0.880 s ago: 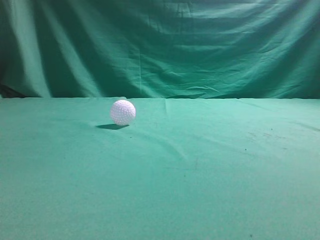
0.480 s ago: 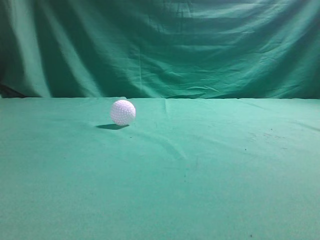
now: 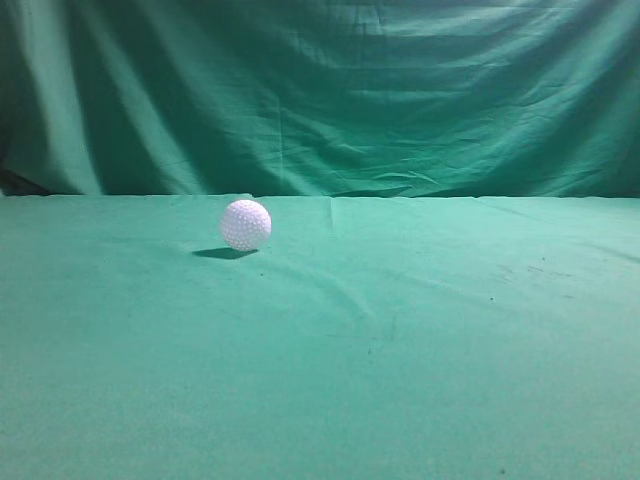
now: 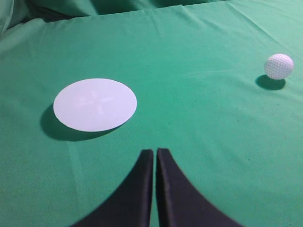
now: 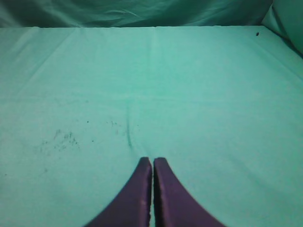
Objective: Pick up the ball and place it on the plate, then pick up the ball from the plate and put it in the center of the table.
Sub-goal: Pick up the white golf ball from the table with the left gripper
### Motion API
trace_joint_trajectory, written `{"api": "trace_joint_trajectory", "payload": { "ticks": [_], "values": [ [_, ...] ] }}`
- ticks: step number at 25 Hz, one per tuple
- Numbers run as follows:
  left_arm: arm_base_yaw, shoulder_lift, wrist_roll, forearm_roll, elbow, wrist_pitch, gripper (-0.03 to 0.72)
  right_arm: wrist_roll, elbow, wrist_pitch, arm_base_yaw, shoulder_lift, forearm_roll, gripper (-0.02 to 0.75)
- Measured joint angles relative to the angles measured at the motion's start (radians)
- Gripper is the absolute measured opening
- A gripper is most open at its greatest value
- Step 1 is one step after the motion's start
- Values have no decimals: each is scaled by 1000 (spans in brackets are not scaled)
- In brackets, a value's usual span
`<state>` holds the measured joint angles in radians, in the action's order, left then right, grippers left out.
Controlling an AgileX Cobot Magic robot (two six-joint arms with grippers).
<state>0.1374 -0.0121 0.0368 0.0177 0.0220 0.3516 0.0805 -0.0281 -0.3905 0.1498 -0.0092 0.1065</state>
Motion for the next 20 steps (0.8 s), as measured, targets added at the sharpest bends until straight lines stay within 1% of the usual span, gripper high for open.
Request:
{"api": "trace_joint_trajectory", "payload": {
  "ticks": [2, 4, 7, 8, 10, 15, 18, 20],
  "values": [
    [0, 0, 0, 0, 0, 0, 0, 0, 0, 0, 0, 0, 0, 0],
    [0, 0, 4, 28, 0, -6, 0, 0, 0, 0, 0, 0, 0, 0],
    [0, 0, 4, 4, 0, -60, 0, 0, 0, 0, 0, 0, 0, 0],
    [0, 0, 4, -25, 0, -109, 0, 0, 0, 0, 0, 0, 0, 0],
    [0, 0, 4, -47, 0, -221, 0, 0, 0, 0, 0, 0, 0, 0],
    [0, 0, -2, -65, 0, -430, 0, 0, 0, 0, 0, 0, 0, 0],
    [0, 0, -102, -85, 0, -529, 0, 0, 0, 0, 0, 0, 0, 0],
    [0, 4, -168, -67, -24, -484, 0, 0, 0, 0, 0, 0, 0, 0]
  ]
}}
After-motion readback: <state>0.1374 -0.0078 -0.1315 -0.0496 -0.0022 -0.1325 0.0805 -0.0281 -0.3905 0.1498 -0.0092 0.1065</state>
